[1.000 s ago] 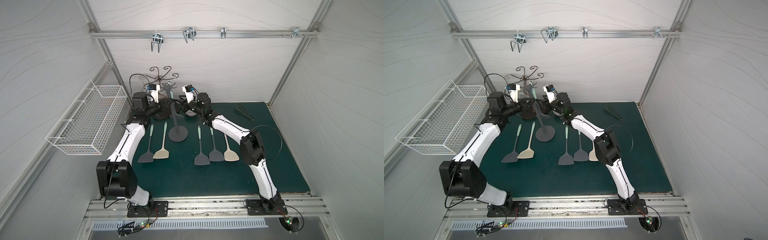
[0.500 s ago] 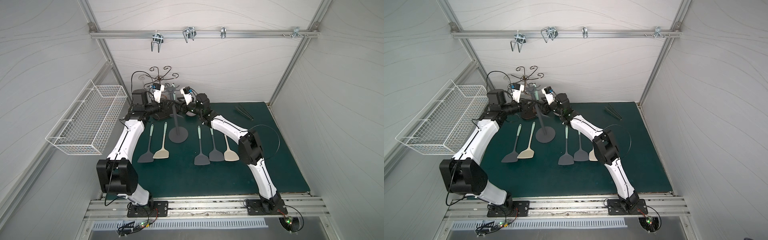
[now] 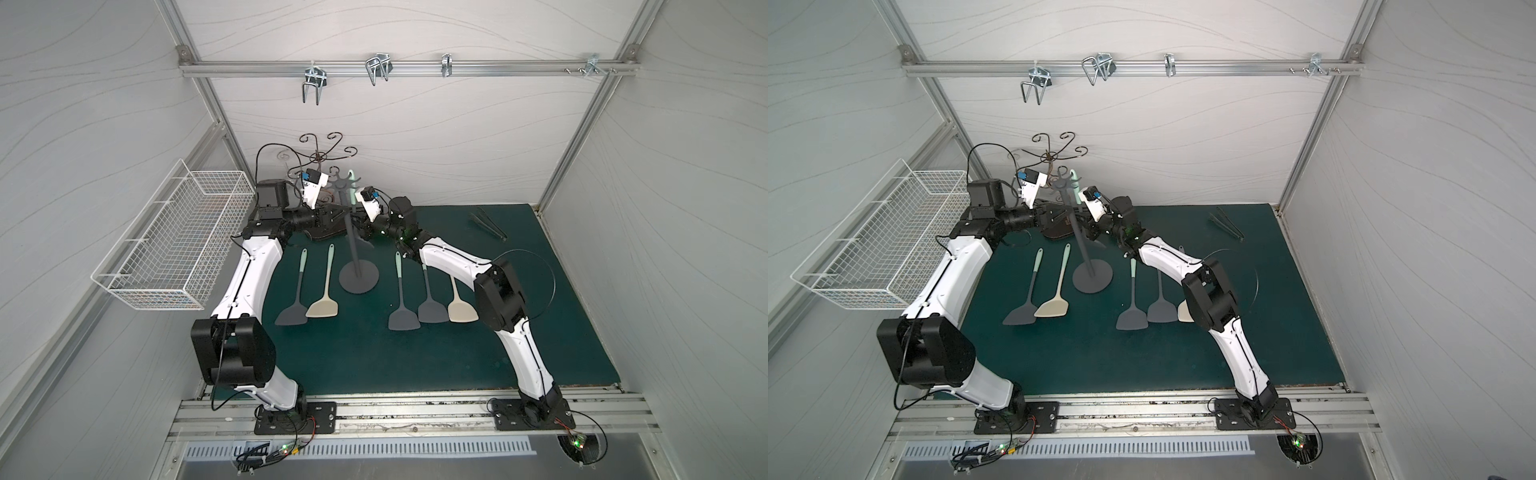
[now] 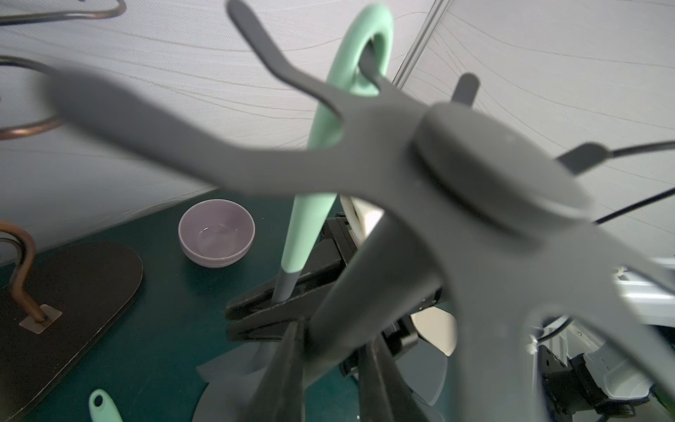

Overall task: Take the spatula off the kitchen utensil rack
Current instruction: Take off the spatula from the rack.

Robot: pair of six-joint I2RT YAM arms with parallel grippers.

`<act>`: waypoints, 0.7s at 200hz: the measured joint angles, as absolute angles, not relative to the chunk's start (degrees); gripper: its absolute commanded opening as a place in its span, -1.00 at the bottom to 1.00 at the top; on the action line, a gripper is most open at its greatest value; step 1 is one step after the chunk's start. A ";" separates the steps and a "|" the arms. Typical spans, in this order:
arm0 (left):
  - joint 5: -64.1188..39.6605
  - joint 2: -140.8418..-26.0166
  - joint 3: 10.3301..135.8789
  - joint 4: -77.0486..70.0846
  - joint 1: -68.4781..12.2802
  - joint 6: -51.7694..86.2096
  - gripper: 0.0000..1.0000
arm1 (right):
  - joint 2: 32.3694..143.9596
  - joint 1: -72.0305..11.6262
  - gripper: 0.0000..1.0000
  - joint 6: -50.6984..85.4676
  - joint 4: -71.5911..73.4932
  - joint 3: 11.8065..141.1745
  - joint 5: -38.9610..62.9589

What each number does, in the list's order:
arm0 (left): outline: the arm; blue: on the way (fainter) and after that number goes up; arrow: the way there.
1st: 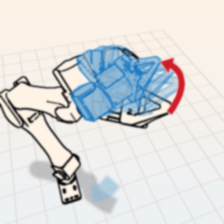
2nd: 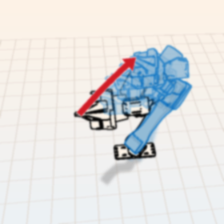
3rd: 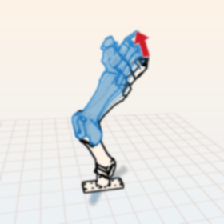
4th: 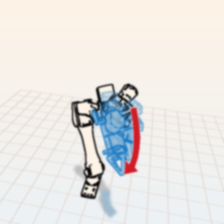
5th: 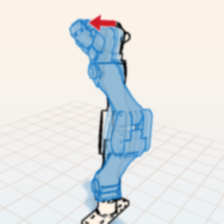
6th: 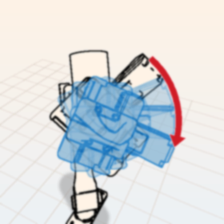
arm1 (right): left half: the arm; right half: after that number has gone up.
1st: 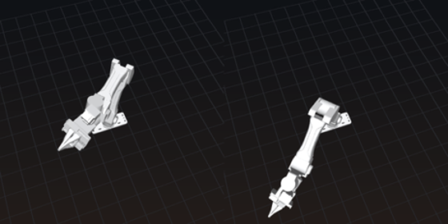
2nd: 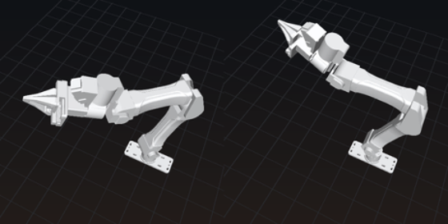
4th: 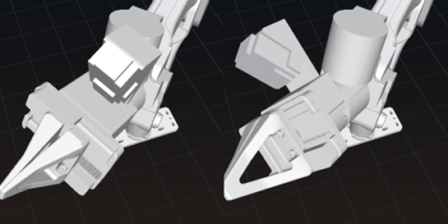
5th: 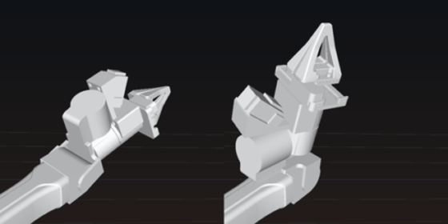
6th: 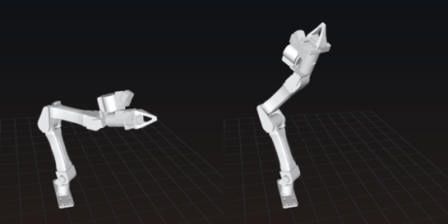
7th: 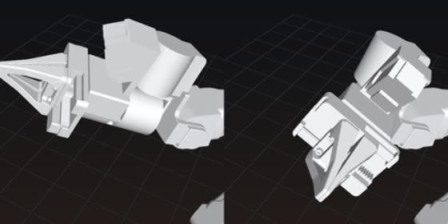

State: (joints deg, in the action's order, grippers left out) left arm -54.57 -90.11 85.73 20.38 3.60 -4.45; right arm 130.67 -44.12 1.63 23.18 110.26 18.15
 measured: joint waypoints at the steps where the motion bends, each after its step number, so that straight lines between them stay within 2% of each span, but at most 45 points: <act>1: -54.65 -90.11 85.73 20.40 3.64 -4.47 -1.00 | 130.65 -44.14 -1.00 1.61 23.27 110.13 18.06; 64: -54.89 -90.11 85.73 20.69 3.70 -5.28 -1.00 | 128.81 -44.14 -1.00 -2.81 21.41 109.14 7.84; 116: -54.94 -90.08 85.73 20.58 3.97 -5.19 -1.00 | 127.85 -42.48 -1.00 -1.13 17.87 111.94 4.23; 123: -54.92 -90.08 85.73 20.58 3.97 -5.17 -0.82 | 127.61 -42.33 -1.00 -1.04 17.65 111.79 3.79; 140: -54.78 -90.04 85.73 20.58 3.99 -4.95 -0.25 | 126.13 -42.19 -1.00 -0.91 17.30 110.08 2.59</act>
State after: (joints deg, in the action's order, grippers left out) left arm -54.78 -90.04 85.73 20.58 3.99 -4.95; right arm 126.13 -42.19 -0.91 17.30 110.08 2.59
